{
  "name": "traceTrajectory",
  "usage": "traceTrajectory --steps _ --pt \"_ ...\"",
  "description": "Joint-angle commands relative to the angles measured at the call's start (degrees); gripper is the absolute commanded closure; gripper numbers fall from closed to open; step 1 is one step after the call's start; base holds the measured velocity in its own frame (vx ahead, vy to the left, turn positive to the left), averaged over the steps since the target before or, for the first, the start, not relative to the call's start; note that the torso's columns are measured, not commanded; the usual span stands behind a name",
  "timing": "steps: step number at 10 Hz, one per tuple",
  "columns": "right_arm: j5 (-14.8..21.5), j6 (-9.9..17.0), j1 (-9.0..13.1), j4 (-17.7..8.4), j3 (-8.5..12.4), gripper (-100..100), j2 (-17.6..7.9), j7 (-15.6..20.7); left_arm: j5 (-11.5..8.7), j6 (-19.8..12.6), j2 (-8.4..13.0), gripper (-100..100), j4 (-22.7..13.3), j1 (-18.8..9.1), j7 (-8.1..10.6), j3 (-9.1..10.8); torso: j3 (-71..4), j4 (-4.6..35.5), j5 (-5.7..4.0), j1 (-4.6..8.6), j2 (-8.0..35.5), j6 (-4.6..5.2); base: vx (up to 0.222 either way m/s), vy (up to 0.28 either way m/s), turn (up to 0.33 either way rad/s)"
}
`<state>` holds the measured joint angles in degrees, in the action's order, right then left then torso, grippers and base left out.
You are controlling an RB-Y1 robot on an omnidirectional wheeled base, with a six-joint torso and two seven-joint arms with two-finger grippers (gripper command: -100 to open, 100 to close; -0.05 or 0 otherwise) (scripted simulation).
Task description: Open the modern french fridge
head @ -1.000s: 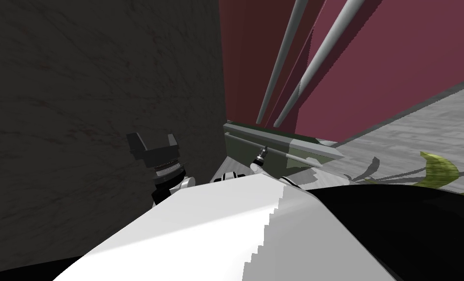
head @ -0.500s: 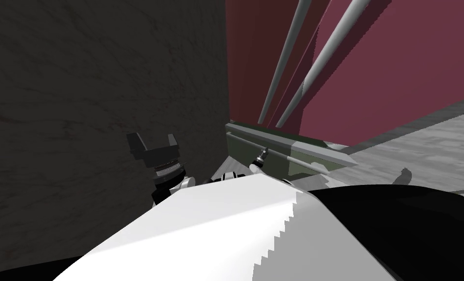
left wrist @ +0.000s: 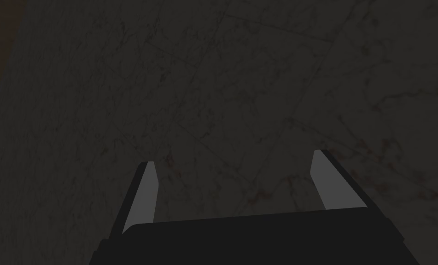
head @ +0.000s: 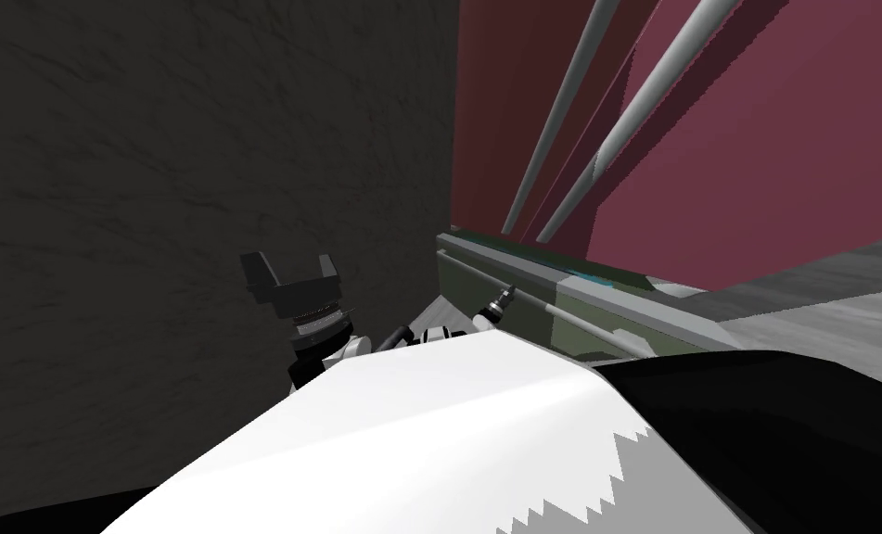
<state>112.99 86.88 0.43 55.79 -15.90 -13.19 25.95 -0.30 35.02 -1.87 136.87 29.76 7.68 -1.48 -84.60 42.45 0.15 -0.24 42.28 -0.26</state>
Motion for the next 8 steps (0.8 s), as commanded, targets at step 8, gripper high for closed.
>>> traceTrajectory --steps 8 --pt "0.71 2.91 -3.75 4.74 -1.79 100 2.4 4.18 0.0 0.01 0.0 0 0.01 0.02 0.0 0.0 -0.04 -0.08 -0.06 0.23 -0.04 0.23 -0.081 0.102 0.003"
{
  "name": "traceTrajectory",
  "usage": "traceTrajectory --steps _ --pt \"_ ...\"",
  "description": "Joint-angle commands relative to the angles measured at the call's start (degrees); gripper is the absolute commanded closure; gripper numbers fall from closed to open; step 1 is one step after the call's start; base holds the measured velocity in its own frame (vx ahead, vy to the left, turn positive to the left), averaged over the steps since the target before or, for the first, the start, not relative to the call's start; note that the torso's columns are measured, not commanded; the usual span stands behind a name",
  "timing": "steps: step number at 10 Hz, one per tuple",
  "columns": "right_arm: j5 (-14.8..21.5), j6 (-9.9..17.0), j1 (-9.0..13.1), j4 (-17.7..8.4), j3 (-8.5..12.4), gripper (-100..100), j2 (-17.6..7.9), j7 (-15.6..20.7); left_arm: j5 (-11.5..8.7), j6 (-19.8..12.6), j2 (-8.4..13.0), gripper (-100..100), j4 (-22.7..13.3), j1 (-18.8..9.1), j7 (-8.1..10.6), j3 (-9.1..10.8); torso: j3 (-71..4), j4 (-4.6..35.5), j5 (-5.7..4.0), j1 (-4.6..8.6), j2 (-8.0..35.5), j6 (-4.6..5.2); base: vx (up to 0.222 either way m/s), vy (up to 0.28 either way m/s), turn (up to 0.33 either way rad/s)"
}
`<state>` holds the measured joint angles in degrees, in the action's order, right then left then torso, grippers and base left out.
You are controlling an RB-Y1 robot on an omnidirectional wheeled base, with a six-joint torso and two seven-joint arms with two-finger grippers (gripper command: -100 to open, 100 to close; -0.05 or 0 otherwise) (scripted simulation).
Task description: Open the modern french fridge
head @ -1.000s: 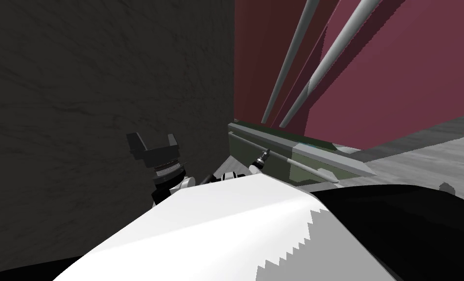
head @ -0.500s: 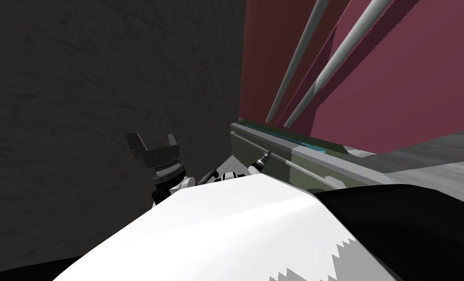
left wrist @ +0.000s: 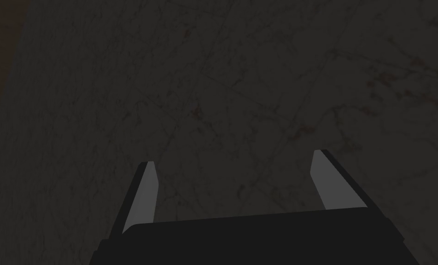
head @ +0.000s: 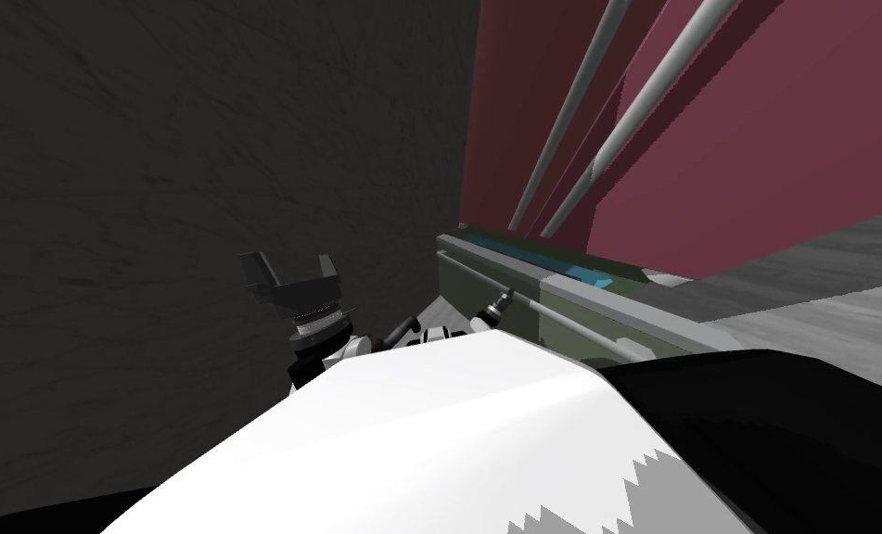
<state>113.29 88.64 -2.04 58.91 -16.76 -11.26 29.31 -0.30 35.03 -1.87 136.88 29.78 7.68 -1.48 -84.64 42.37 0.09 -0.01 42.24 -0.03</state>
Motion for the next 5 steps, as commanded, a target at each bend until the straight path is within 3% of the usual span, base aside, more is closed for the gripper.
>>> traceTrajectory --steps 1,2,5 --pt "0.65 1.72 -2.24 2.86 -1.47 100 0.69 1.4 0.0 0.0 0.0 0 0.0 0.0 0.0 0.0 0.08 -0.05 -0.07 -0.18 0.03 -0.1 -0.097 0.134 0.025" --pt "-0.29 -0.52 -0.08 2.97 -0.37 -100 -0.13 2.75 0.0 0.0 -0.01 0 0.0 -0.01 0.0 -0.01 0.13 -0.06 -0.09 -0.22 0.09 -0.1 -0.101 0.081 -0.044" --pt "-1.53 -3.46 2.39 4.45 0.67 -100 -1.15 5.3 0.0 0.0 0.01 0 0.0 0.0 0.0 0.01 -0.05 -0.06 -0.09 0.23 -0.12 0.02 -0.072 0.012 -0.029"
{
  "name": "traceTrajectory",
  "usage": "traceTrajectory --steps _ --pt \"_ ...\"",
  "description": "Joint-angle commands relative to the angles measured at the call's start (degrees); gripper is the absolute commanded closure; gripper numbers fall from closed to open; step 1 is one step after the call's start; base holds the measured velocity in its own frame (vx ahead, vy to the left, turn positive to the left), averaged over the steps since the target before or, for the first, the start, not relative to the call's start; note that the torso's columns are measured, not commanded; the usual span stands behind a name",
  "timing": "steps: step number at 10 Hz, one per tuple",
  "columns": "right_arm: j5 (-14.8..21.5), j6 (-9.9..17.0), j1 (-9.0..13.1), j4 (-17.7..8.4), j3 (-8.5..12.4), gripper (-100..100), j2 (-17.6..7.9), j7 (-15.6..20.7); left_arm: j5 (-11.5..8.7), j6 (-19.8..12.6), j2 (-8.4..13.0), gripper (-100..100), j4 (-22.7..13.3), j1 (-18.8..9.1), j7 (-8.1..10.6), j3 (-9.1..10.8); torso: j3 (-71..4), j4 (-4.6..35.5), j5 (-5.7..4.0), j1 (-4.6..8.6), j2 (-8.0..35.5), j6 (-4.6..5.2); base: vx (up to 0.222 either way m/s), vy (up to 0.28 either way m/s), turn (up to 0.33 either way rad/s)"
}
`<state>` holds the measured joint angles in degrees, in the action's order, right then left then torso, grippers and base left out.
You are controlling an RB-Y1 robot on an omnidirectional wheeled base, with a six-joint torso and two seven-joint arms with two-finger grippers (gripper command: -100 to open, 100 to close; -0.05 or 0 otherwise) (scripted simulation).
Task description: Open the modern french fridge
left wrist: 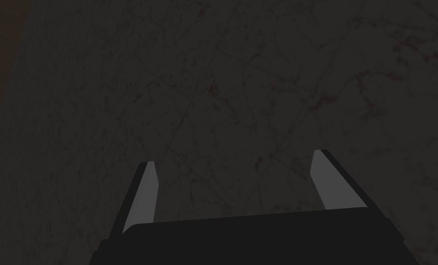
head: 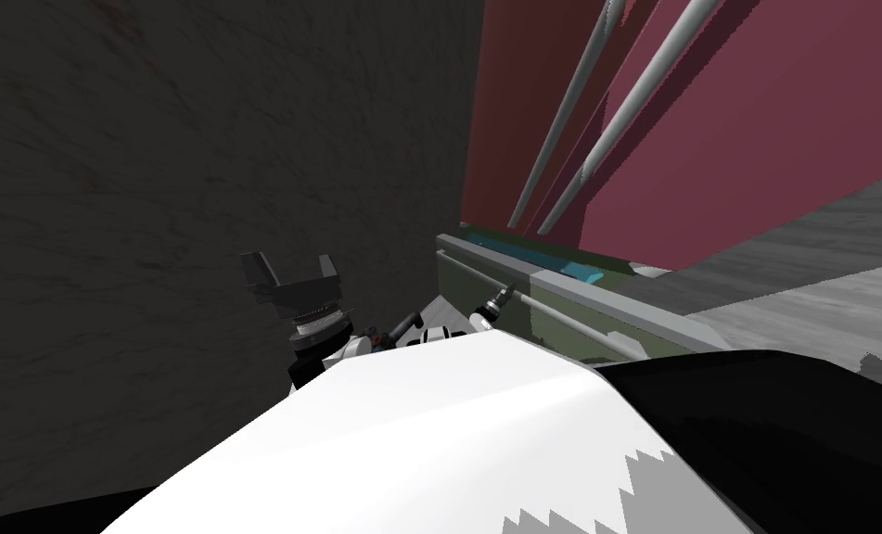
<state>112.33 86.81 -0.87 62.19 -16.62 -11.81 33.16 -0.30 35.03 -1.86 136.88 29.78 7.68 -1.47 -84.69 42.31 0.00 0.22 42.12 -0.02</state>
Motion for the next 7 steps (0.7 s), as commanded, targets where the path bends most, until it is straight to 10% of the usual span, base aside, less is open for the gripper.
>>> traceTrajectory --steps 1,5,6,7 --pt "-1.39 -3.6 2.86 2.16 1.23 -100 -1.28 3.14 0.0 0.0 0.0 0 0.0 0.0 0.0 0.0 0.07 0.07 0.12 -0.25 0.14 0.03 -0.075 0.014 -0.051" --pt "-2.68 -6.24 4.35 2.43 1.95 -100 -1.91 4.75 0.0 0.0 0.0 0 0.0 0.0 0.0 0.0 0.44 0.59 0.63 -0.88 0.86 0.07 -0.069 0.024 -0.018" --pt "-2.82 -6.65 4.25 2.34 1.89 0 -1.81 4.95 0.0 0.0 0.0 0 0.0 0.0 0.0 -0.01 0.4 0.5 0.54 -0.78 0.76 0.13 0.0 0.004 0.013" --pt "-2.92 -6.83 4.04 2.13 1.79 0 -1.65 4.96 0.0 0.0 0.0 0 0.0 0.0 0.0 0.0 0.32 0.41 0.44 -0.62 0.62 0.12 0.0 0.0 0.0"
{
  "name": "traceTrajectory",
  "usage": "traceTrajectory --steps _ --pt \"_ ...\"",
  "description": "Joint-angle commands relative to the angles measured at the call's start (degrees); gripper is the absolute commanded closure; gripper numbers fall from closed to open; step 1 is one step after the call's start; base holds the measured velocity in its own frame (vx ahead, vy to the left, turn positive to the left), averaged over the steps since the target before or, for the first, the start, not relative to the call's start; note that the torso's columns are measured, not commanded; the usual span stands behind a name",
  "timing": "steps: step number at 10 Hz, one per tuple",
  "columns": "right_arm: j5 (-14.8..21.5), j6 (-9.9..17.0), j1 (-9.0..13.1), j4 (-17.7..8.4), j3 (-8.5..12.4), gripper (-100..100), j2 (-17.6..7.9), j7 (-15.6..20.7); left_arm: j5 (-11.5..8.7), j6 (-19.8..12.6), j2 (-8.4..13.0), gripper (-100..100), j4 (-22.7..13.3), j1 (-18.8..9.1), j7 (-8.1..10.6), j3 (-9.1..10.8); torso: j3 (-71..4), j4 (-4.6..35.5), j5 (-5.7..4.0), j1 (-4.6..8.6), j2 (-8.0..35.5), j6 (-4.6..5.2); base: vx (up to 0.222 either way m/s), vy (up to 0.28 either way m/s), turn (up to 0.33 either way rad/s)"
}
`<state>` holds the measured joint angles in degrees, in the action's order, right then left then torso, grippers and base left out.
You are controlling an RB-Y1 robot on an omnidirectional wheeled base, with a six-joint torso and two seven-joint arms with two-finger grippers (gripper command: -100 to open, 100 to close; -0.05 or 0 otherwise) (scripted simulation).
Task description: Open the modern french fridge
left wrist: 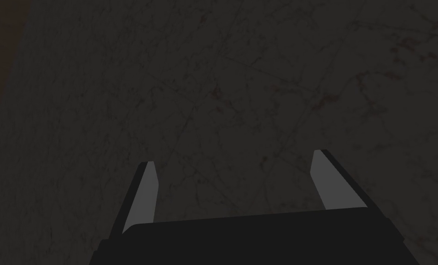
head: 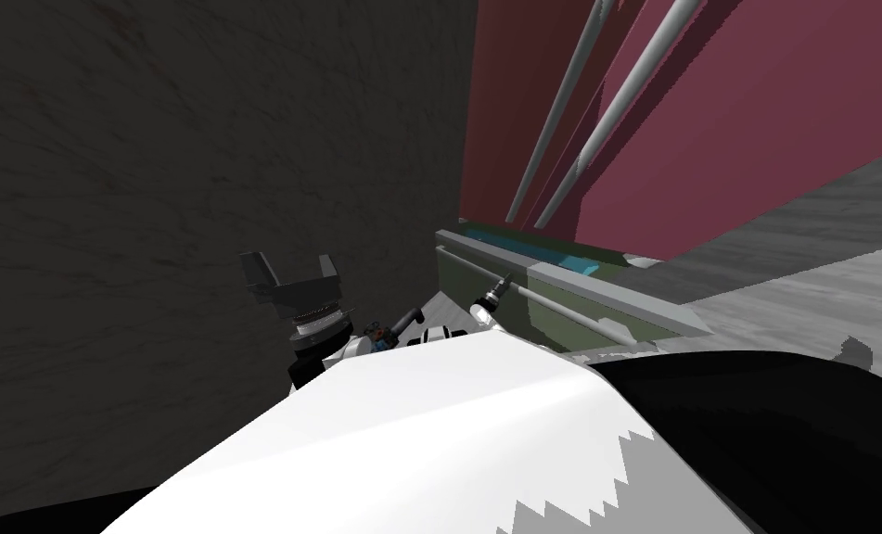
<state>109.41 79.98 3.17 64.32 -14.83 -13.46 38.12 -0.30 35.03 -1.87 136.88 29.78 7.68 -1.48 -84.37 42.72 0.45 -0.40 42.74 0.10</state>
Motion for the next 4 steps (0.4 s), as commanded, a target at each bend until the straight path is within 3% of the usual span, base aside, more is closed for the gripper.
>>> traceTrajectory --steps 1,4 --pt "-0.08 -0.15 -0.15 -0.15 -0.07 0 0.11 0.02 0.0 0.0 0.0 0 0.0 0.0 0.0 0.0 -0.04 -0.08 -0.09 0.11 -0.09 -0.02 0.0 0.0 0.0" --pt "-0.23 -0.44 -0.44 -0.43 -0.21 0 0.33 0.05 0.0 0.0 0.0 0 0.0 0.0 0.0 0.0 -0.12 -0.26 -0.28 0.27 -0.27 -0.06 0.0 0.0 0.0"
